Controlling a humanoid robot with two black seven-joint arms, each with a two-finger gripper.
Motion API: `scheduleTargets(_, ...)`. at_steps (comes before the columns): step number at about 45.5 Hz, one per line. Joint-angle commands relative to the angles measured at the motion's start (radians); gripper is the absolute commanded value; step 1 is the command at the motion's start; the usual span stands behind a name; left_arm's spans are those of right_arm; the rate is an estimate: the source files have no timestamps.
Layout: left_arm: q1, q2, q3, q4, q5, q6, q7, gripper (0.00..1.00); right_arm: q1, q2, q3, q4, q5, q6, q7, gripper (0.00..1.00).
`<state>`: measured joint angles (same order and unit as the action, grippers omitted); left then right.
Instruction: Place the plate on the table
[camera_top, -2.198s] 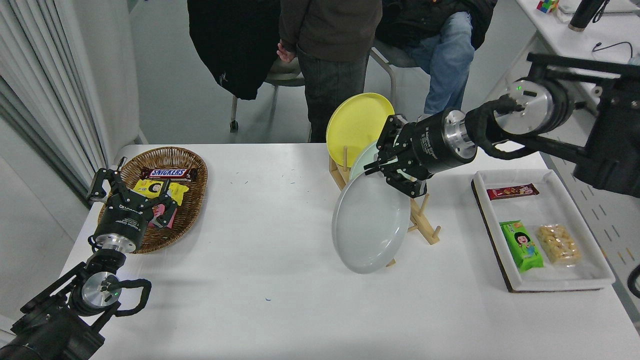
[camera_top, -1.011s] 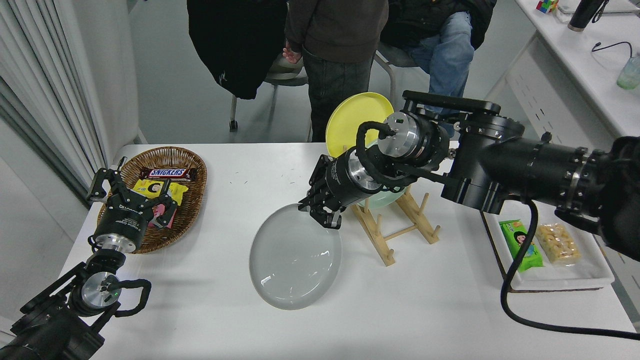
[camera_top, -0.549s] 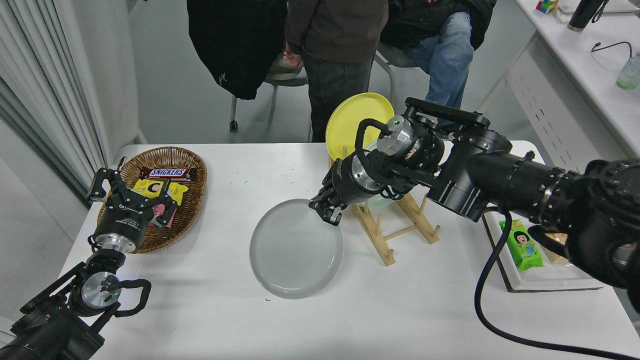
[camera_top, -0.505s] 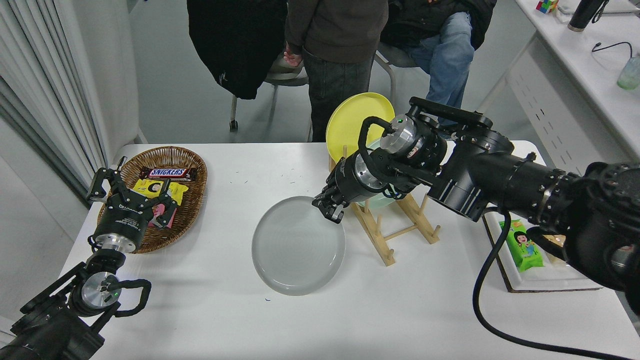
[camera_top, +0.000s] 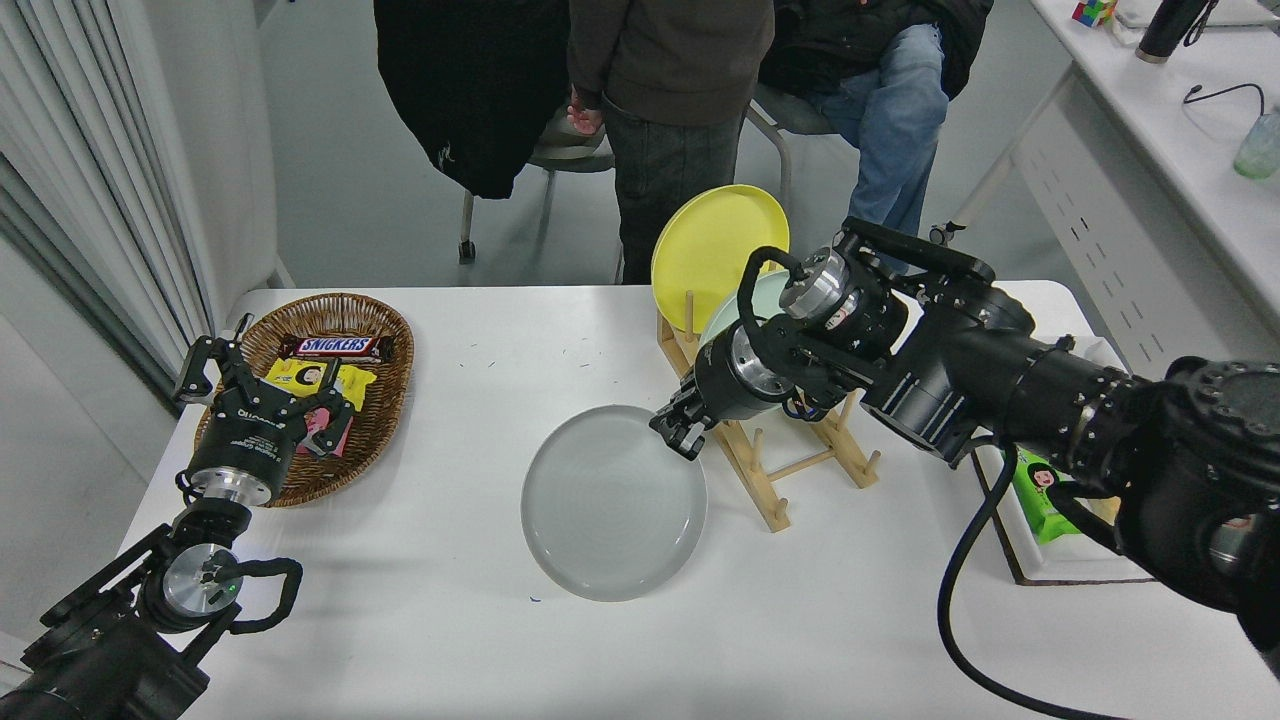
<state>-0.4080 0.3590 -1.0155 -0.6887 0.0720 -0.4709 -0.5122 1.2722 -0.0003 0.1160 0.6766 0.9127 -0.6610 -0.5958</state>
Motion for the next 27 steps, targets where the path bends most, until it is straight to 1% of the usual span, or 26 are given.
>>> scheduleTargets(1,0.000,0.000,0.000,0.000,0.000,0.000,0.000,0.98,-0.048,0.000,0.002,0.020,-0.001,-0.006,-0.044,0.00)
scheduleTargets(7,0.000,0.000,0.000,0.000,0.000,0.000,0.000,0.98,-0.083,0.000,0.002,0.020,-0.008,-0.006,-0.084,0.00)
scheduleTargets(17,0.000,0.000,0.000,0.000,0.000,0.000,0.000,0.98,-0.146,0.000,0.004,0.018,-0.011,-0.008,-0.087,0.00)
scheduleTargets(27,0.000,0.000,0.000,0.000,0.000,0.000,0.000,0.98,-0.154,0.000,0.045,0.009,-0.017,-0.017,-0.085,0.00)
